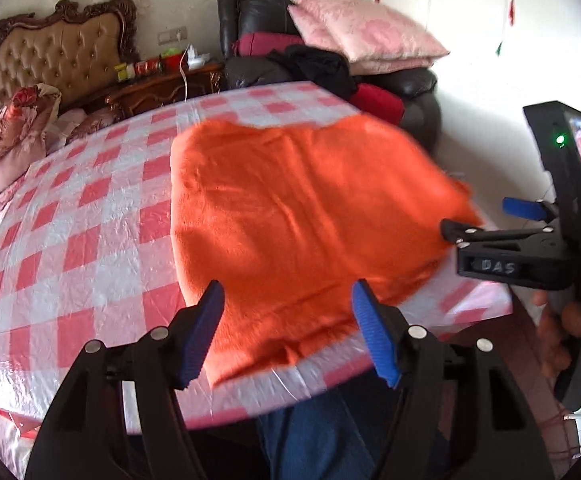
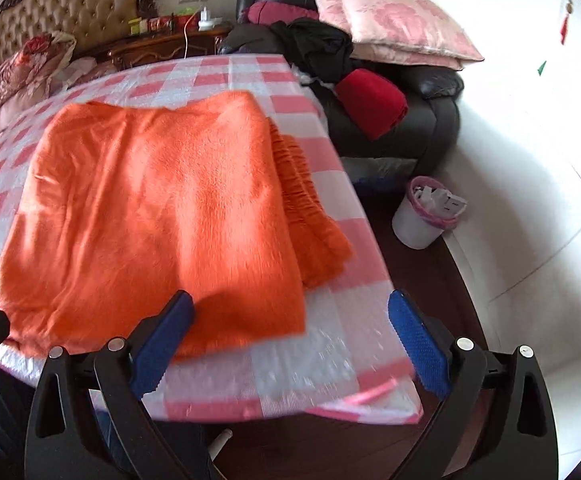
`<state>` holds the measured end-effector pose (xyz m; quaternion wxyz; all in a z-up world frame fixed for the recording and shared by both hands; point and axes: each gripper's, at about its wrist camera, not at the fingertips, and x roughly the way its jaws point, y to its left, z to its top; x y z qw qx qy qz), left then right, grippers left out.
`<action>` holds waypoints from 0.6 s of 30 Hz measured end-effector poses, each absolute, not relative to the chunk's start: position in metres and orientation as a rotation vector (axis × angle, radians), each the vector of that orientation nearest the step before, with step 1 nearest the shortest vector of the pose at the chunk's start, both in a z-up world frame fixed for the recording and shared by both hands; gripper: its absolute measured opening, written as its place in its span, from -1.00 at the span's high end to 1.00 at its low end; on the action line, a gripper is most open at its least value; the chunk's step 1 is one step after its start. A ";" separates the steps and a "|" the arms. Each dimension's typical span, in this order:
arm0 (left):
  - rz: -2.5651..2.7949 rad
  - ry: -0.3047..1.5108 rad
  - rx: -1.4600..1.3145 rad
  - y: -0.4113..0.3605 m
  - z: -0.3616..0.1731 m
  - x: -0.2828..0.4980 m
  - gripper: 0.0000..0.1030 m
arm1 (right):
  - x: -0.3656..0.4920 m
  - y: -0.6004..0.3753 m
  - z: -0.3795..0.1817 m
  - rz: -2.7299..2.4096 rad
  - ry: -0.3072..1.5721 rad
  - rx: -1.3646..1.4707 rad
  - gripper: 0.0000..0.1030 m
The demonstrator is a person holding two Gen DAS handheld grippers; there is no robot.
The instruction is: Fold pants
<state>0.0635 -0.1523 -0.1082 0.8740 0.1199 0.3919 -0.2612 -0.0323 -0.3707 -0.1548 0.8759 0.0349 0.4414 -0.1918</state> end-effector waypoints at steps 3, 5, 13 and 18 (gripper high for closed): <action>-0.578 0.797 0.210 -0.147 -0.085 0.046 -0.61 | -0.051 -0.360 -0.135 -0.396 0.878 0.071 -0.84; -0.590 0.796 0.186 -0.144 -0.072 0.038 -0.69 | -0.063 -0.355 -0.121 -0.392 0.853 0.083 -0.84; -0.552 0.736 0.162 -0.137 -0.033 0.018 -0.96 | -0.096 -0.339 -0.069 -0.406 0.793 0.092 -0.84; -0.554 0.799 0.076 -0.137 -0.021 0.038 -0.96 | -0.101 -0.339 -0.053 -0.409 0.779 0.087 -0.84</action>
